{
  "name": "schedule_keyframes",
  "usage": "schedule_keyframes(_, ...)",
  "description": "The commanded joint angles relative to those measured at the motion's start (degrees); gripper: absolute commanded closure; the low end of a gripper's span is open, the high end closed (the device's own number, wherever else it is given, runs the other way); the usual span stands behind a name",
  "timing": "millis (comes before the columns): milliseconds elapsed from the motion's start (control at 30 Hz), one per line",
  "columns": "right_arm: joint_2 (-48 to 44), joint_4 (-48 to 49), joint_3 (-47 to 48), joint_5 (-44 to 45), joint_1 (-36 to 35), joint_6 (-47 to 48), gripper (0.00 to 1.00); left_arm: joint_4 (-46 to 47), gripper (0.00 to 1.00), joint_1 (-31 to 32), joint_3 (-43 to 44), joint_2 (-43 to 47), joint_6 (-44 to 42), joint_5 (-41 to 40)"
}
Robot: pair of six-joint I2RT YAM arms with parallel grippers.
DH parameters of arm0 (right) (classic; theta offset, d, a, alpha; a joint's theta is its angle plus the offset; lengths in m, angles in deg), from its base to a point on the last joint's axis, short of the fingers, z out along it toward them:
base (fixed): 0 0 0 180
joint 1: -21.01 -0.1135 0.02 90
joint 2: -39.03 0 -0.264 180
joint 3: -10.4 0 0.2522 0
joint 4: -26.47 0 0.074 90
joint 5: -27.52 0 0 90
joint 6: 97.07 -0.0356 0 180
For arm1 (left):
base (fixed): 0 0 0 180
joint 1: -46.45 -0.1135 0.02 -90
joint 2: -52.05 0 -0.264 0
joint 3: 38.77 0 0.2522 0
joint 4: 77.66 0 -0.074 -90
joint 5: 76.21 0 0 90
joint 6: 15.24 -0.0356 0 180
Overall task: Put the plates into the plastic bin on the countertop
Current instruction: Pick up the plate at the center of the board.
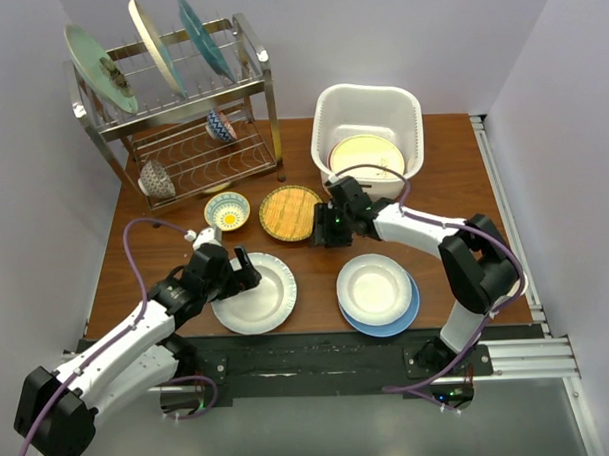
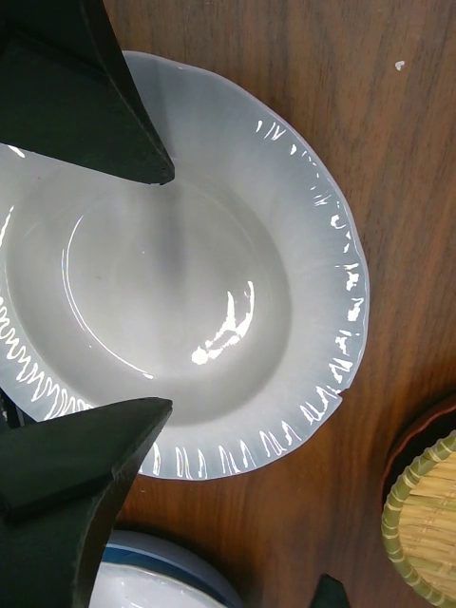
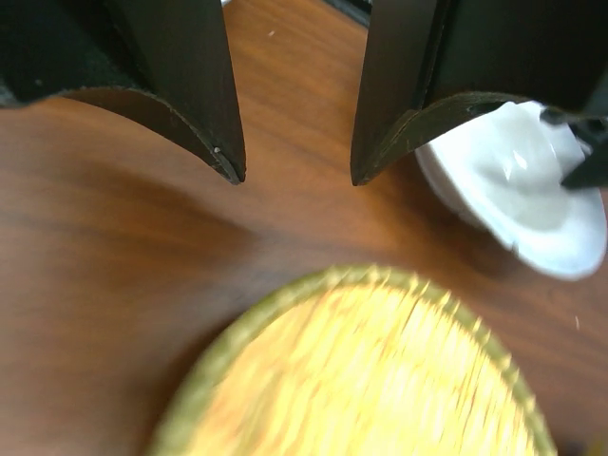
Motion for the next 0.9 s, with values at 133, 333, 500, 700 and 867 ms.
schedule_keyframes(133, -1.05, 8.31, 0.67, -0.42, 5.22, -3.74, 0.49, 2.31, 0.0, 0.01, -1.33, 0.88, -1.07, 0.4)
schedule_keyframes(333, 1.05, 11.66, 0.93, -0.06, 5.75, -6.46, 0.5, 2.31, 0.0, 0.01, -1.33, 0.97, -1.16, 0.49)
schedule_keyframes(500, 3.26, 12.71, 1.38, 1.6, 5.84, -7.52, 0.54, 1.44, 0.0, -0.08, -1.41, 1.67, -0.98, 0.4)
schedule_keyframes(700, 5.19, 12.27, 2.25, 3.1, 5.84, -7.08, 0.56, 0.56, 0.0, 0.01, -1.68, 3.34, -0.89, 0.14)
schedule_keyframes(867, 7.39, 13.07, 2.86, 2.31, 5.75, -7.61, 0.59, 0.47, 0.0, -0.08, -1.33, 2.91, -1.15, 0.32)
